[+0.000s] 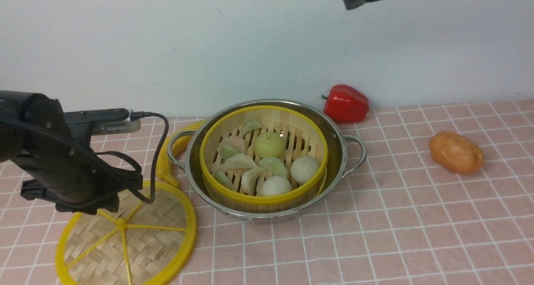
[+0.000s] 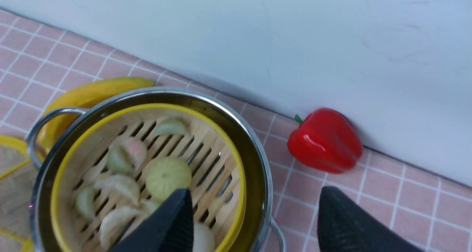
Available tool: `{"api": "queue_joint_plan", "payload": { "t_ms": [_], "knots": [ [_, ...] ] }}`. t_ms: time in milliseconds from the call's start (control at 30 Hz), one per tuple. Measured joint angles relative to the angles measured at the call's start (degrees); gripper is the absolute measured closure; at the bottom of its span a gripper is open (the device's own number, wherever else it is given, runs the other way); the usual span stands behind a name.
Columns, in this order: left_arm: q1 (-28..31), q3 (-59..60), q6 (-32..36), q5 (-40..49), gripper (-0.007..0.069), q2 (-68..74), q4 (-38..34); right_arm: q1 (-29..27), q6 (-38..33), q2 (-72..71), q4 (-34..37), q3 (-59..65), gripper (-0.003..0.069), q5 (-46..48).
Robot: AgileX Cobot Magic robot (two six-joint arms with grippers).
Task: Place the steamer in the pot on the pink tablecloth, and put the lid on the steamer.
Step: 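Grasp the bamboo steamer lid lying on the table by its centre knob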
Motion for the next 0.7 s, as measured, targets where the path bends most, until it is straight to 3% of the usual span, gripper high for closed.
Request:
{"api": "queue_joint_plan", "payload": {
  "t_ms": [433, 700],
  "knots": [
    [0.0, -0.42, 0.31, -3.49, 0.0382, 7.66, -0.02, 0.0, -0.05, -29.34, -0.19, 30.61, 0.0211, 0.23],
    [0.0, -0.42, 0.56, -4.74, 0.0382, 8.22, -0.07, 0.0, 0.07, -34.64, -0.21, 34.35, 0.0211, 0.3]
  ]
}}
